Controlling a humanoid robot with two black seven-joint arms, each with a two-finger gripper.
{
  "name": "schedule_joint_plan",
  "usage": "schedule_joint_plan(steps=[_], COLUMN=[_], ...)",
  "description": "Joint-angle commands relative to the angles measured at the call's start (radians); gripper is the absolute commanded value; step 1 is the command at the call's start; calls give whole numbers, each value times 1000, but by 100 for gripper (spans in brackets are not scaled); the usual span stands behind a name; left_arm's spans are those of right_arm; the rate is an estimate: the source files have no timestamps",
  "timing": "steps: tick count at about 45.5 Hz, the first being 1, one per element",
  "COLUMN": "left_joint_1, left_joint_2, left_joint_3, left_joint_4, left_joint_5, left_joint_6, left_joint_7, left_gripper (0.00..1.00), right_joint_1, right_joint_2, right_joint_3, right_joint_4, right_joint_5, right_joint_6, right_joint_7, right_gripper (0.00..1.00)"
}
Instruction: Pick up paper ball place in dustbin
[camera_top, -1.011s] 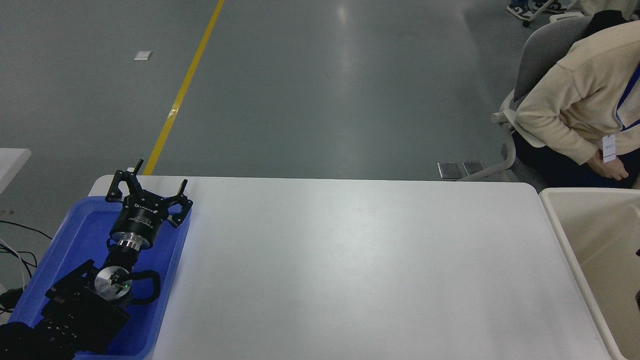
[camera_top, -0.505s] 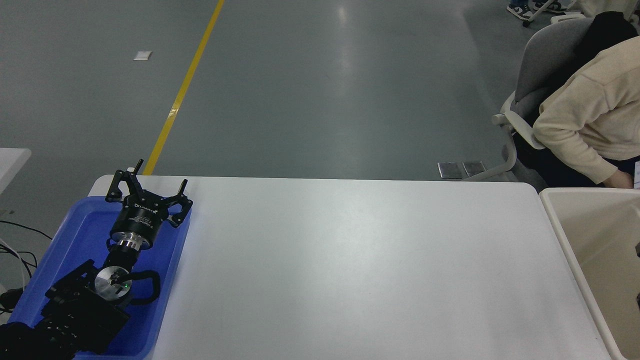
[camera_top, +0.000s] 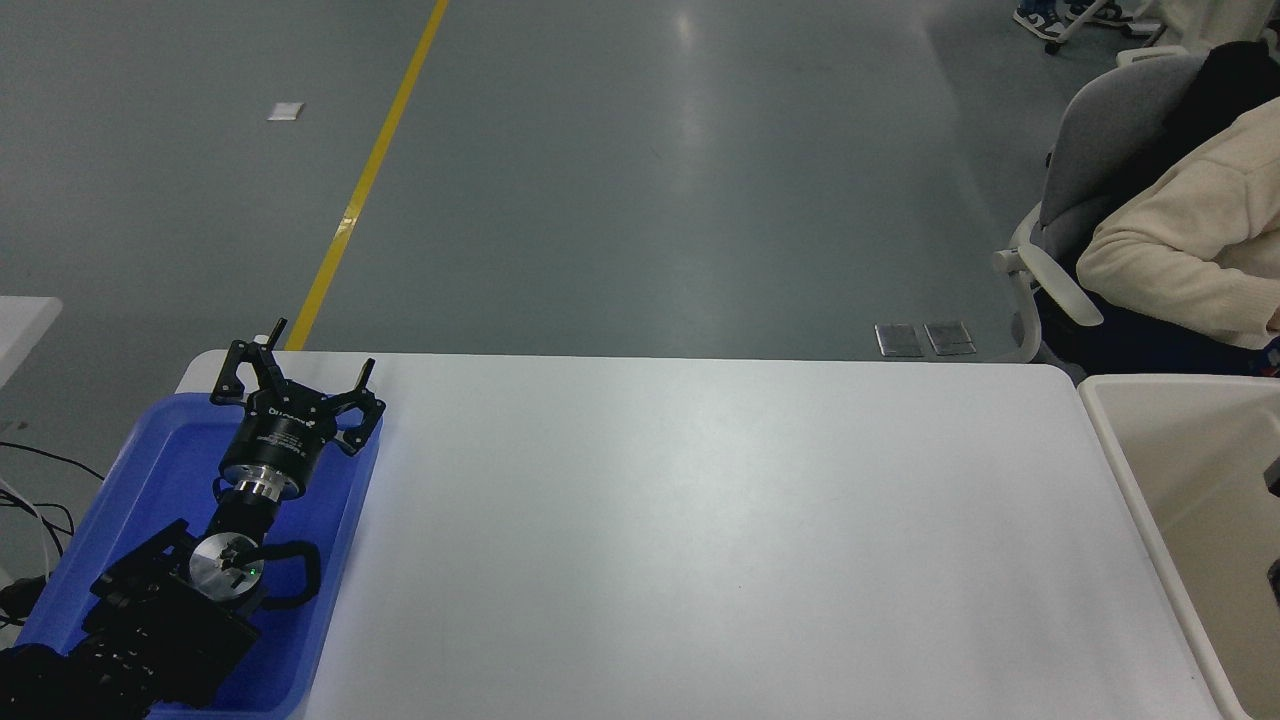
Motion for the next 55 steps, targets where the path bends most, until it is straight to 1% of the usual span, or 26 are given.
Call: schedule_joint_plan(steps=[1, 4, 8, 13, 20, 24, 27, 28, 30, 32, 33, 34, 37, 39, 43, 46, 48, 49, 52, 55], left_joint_1=[-1, -1, 1, 1, 1, 1, 1, 1, 1, 1, 1, 1, 1, 1, 1, 1, 1, 1, 1, 1], left_joint_2=[0, 0, 0, 0, 0, 0, 0, 0, 0, 0, 0, 0, 0, 0, 0, 0, 0, 0, 0, 0], left_joint_3=[0, 0, -1, -1, -1, -1, -1, -1, -1, -1, -1, -1, -1, -1, -1, -1, -1, -1, -1, -1], left_joint_4=[0, 0, 0, 0, 0, 0, 0, 0, 0, 0, 0, 0, 0, 0, 0, 0, 0, 0, 0, 0], left_joint_5=[0, 0, 0, 0, -1, 0, 0, -1, 0, -1, 0, -1, 0, 0, -1, -1, -1, 0, -1, -1], left_joint_6=[0, 0, 0, 0, 0, 0, 0, 0, 0, 0, 0, 0, 0, 0, 0, 0, 0, 0, 0, 0], left_joint_7=[1, 0, 0, 0, 0, 0, 0, 0, 0, 0, 0, 0, 0, 0, 0, 0, 0, 0, 0, 0], left_gripper=[100, 100, 100, 100, 100, 100, 100, 100, 100, 100, 100, 100, 100, 100, 100, 100, 100, 100, 100, 100], right_joint_1=[67, 58, -23, -97, -176, -215, -229, -232, -241, -251, -252, -254, -258, -263, -268, -269, -268, -265, -258, -251], right_joint_2=[-179, -222, -222, -162, -124, -73, -26, -5, 32, 49, 57, 59, 62, 71, 103, 135, 152, 160, 189, 212], right_joint_3=[332, 497, 722, 955, 1219, 1346, 1434, 1454, 1483, 1486, 1484, 1483, 1472, 1458, 1417, 1392, 1388, 1388, 1388, 1388], right_joint_4=[387, 546, 636, 720, 829, 869, 878, 878, 878, 878, 878, 878, 872, 867, 860, 852, 841, 829, 783, 739], right_joint_5=[3, 4, 6, 6, 6, 6, 4, 1, -14, -28, -51, -71, -114, -126, -134, -135, -137, -137, -137, -135], right_joint_6=[7, 24, 36, 40, 47, 106, 134, 137, 139, 142, 143, 145, 152, 154, 154, 149, 134, 133, 125, 120], right_joint_7=[0, 0, 0, 0, 0, 0, 11, 23, 74, 153, 213, 259, 365, 420, 514, 592, 631, 643, 655, 654], right_gripper=[100, 100, 100, 100, 100, 100, 100, 100, 100, 100, 100, 100, 100, 100, 100, 100, 100, 100, 100, 100])
